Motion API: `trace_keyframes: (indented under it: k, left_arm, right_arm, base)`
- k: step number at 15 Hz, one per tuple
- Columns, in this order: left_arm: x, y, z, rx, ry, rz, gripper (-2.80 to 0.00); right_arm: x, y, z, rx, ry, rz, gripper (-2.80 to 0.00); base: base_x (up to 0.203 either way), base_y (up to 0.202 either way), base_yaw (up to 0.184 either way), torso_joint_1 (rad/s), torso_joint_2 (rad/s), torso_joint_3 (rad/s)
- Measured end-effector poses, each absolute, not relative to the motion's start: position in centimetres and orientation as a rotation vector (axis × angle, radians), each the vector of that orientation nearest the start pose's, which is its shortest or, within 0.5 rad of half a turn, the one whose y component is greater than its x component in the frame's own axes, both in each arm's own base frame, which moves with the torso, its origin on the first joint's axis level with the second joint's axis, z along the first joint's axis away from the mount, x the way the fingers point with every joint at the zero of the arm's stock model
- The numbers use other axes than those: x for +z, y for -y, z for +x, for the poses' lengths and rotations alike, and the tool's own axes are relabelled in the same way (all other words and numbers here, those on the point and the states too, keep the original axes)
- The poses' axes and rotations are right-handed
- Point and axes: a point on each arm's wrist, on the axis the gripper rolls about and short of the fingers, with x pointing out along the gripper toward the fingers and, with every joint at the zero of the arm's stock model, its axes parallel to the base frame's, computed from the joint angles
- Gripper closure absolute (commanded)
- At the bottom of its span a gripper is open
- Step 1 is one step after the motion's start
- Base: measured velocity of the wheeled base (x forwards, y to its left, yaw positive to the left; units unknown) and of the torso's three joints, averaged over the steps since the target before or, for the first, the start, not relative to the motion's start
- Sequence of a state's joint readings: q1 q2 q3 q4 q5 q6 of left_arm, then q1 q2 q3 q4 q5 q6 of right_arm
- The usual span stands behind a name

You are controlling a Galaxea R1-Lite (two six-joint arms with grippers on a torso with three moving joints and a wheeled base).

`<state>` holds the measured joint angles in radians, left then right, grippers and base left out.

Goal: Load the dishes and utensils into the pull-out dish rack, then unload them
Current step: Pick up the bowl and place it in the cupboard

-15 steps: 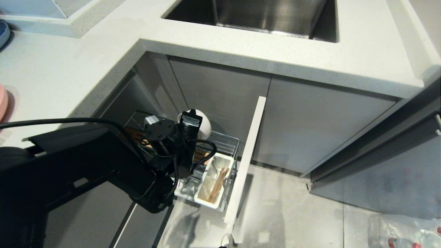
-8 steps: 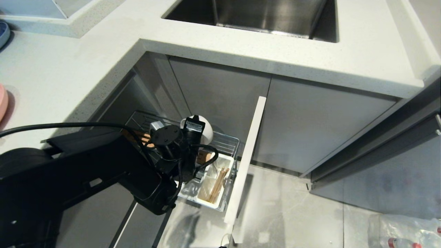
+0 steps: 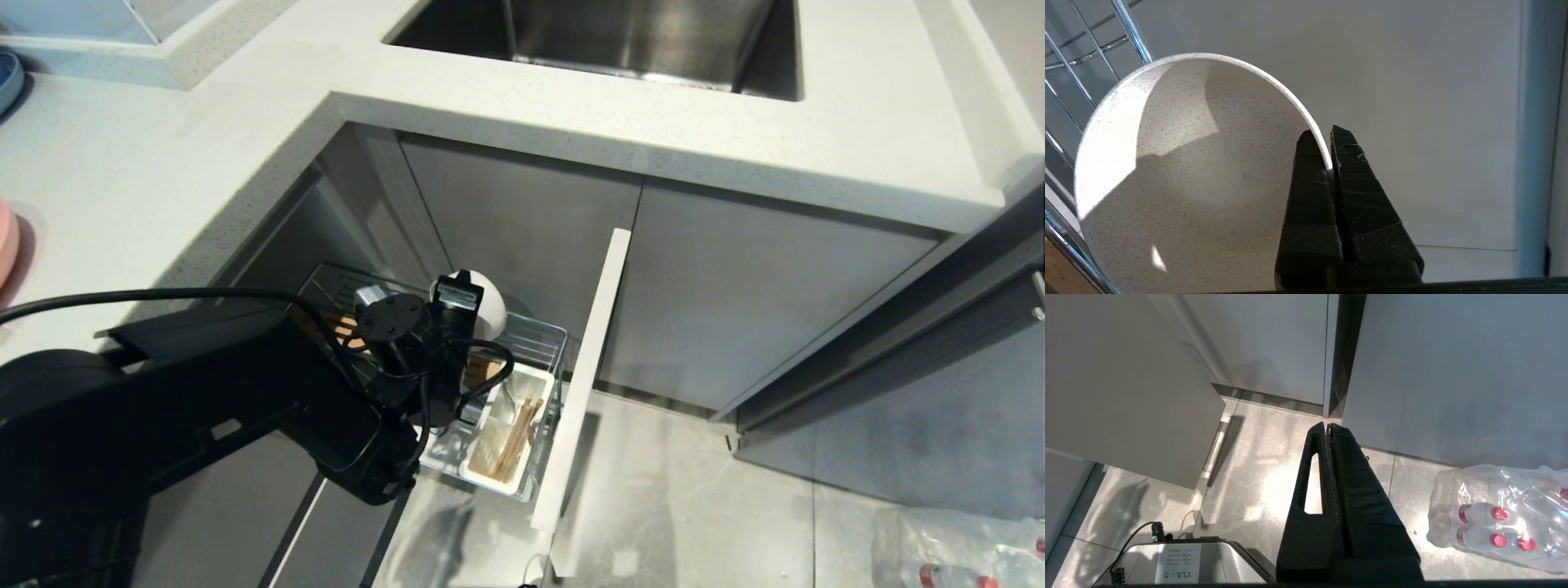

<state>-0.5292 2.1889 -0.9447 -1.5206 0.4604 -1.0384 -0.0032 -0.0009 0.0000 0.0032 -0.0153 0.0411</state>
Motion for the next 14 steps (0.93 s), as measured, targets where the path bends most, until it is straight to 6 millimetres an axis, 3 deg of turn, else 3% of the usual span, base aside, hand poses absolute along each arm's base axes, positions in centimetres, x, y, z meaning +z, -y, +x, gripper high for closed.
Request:
trace_keyframes:
  k: [14]
  left_arm:
    - [13.27,18.37,35.03,-0.217,0.176,-1.267,0.00]
  right_arm:
    - [7.51,0.03,-2.29,-0.019,-0.002,0.041,0.00]
  base:
    - [0.000,0.000,0.000,0.000,0.00,0.000]
